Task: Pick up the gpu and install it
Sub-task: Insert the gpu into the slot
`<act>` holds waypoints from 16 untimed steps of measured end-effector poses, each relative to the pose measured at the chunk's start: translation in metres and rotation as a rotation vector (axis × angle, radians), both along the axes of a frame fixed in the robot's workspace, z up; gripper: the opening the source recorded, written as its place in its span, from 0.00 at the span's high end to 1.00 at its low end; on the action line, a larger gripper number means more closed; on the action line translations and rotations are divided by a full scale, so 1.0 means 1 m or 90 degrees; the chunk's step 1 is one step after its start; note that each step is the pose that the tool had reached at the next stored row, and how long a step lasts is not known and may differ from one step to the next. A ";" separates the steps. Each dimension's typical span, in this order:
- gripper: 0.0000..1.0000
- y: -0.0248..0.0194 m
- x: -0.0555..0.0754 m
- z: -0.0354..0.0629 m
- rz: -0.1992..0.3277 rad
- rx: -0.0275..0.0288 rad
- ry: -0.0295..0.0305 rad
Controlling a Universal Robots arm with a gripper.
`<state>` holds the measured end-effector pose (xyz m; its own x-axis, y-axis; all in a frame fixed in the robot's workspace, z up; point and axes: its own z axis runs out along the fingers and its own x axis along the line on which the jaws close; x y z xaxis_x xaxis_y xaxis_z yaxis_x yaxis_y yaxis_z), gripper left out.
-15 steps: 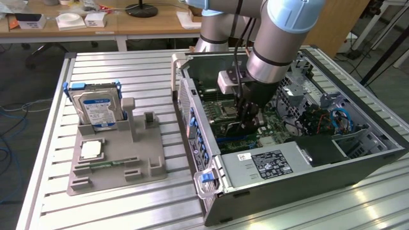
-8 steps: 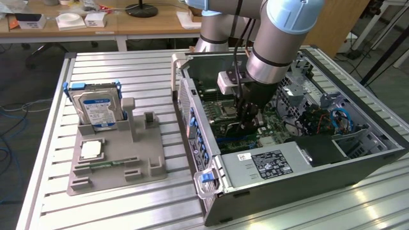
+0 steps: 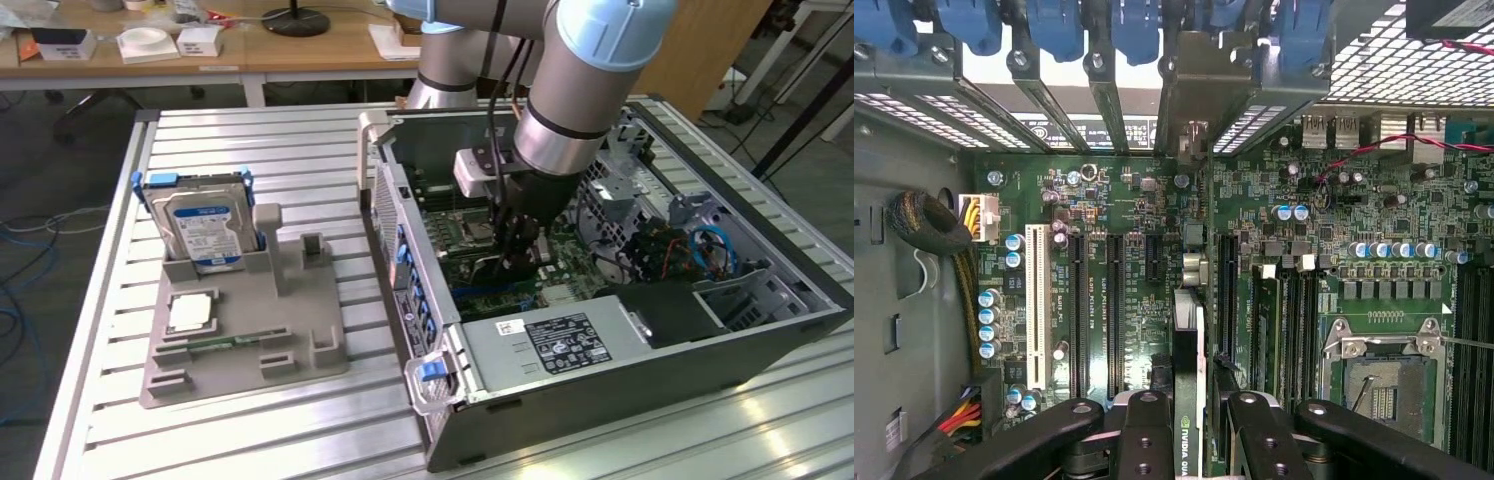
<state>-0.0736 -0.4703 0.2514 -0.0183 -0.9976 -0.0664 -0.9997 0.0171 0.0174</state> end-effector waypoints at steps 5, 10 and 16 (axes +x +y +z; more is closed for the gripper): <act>0.74 0.0000 0.000 0.0000 0.000 -0.0001 0.0000; 0.74 0.0001 0.000 0.0010 0.000 0.0005 -0.0002; 0.74 0.0000 0.000 0.0026 -0.001 -0.0001 -0.0001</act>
